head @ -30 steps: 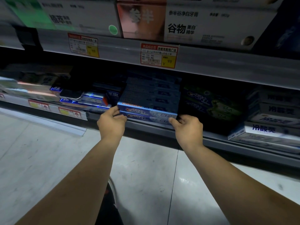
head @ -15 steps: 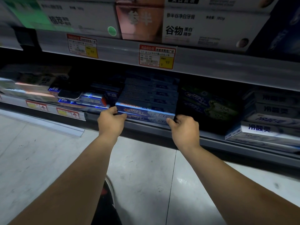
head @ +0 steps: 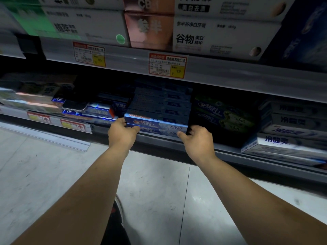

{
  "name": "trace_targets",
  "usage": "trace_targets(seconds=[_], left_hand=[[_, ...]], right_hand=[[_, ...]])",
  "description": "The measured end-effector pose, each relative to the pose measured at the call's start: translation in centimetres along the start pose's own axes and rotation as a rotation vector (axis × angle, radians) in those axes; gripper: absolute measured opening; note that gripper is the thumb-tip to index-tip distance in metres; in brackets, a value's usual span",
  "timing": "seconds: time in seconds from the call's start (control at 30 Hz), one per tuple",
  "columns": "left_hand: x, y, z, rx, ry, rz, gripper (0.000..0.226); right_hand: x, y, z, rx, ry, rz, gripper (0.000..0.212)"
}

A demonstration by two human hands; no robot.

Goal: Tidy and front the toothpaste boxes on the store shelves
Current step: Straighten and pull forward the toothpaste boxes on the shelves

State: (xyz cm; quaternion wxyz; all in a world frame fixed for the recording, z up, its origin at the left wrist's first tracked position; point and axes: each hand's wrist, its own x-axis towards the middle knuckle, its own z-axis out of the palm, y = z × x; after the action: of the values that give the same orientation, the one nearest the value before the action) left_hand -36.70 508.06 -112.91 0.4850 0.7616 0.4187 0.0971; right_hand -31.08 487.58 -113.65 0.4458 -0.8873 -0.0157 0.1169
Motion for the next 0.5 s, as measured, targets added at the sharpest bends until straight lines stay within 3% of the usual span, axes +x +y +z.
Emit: trace_targets(seconds=[0.23,0.37,0.5], left_hand=[[-2.2,0.0,-0.4,0.307,0.040,-0.052,0.043],[-6.6,0.0,1.3,0.600,-0.126,0.103,0.031],[-11.2,2.2,5.4,0.612,-0.284,0.256,0.049]], right_hand=[[-1.3,-0.3,-3.7,-0.194,-0.075,-0.062,0.058],[-3.4,1.3,-7.8,-0.349,-0.113,-0.160,0.067],[-5.7,4.1,-13.0,-0.370,-0.082,-0.121,0.065]])
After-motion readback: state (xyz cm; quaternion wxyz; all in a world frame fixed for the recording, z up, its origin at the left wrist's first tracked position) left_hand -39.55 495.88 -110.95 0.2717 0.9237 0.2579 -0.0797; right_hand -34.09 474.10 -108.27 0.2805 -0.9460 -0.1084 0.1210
